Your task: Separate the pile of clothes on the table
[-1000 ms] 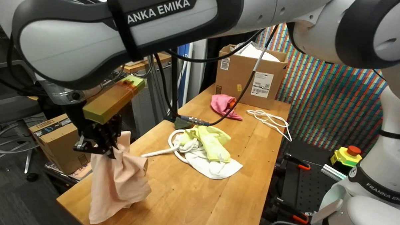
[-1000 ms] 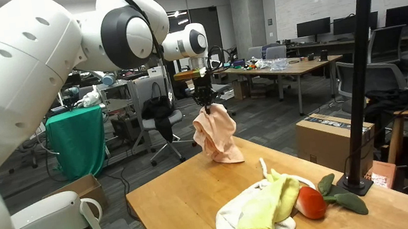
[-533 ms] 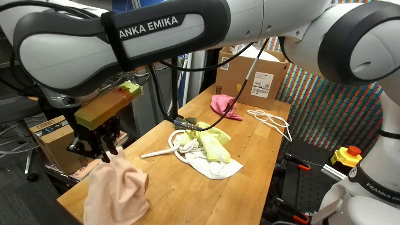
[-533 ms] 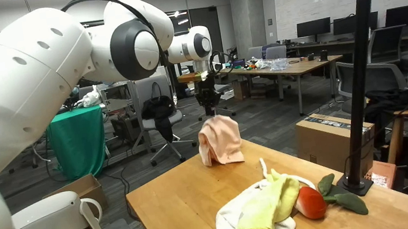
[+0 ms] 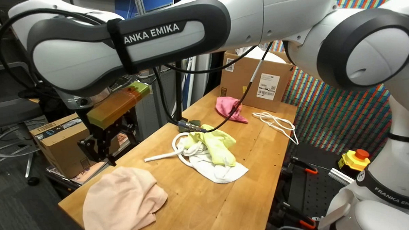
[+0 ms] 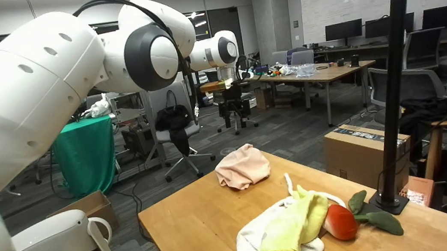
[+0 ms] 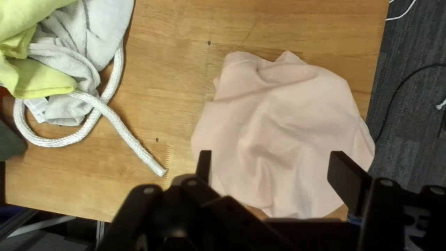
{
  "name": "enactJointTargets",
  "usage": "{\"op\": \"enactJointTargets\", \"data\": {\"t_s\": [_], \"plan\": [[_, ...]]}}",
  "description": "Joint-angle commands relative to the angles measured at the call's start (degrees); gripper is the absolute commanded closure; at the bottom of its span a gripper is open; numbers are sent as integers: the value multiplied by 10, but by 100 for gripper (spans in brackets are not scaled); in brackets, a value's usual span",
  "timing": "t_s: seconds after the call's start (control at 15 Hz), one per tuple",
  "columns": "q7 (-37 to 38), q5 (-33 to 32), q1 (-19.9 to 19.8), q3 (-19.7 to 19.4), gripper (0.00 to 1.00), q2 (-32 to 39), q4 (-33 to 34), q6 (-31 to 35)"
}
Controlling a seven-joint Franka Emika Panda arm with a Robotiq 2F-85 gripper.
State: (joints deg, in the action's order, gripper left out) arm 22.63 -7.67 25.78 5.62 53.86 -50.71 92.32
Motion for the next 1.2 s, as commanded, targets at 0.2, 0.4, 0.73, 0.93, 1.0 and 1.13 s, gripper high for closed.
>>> {"op": "enactJointTargets", "data": {"t_s": [0.2, 0.4, 0.73, 0.93, 1.0, 1.13], "plan": [[-29, 4, -57, -7, 0, -54, -65, -28], [-45, 5, -93, -9, 0, -92, -133, -1], [-76, 13, -170, -15, 0, -148, -263, 67], [-118, 32, -206, -32, 0, -163, -328, 113], [-133, 41, -221, -34, 0, -168, -349, 126], [-159, 51, -241, -38, 0, -168, -380, 152]]}}
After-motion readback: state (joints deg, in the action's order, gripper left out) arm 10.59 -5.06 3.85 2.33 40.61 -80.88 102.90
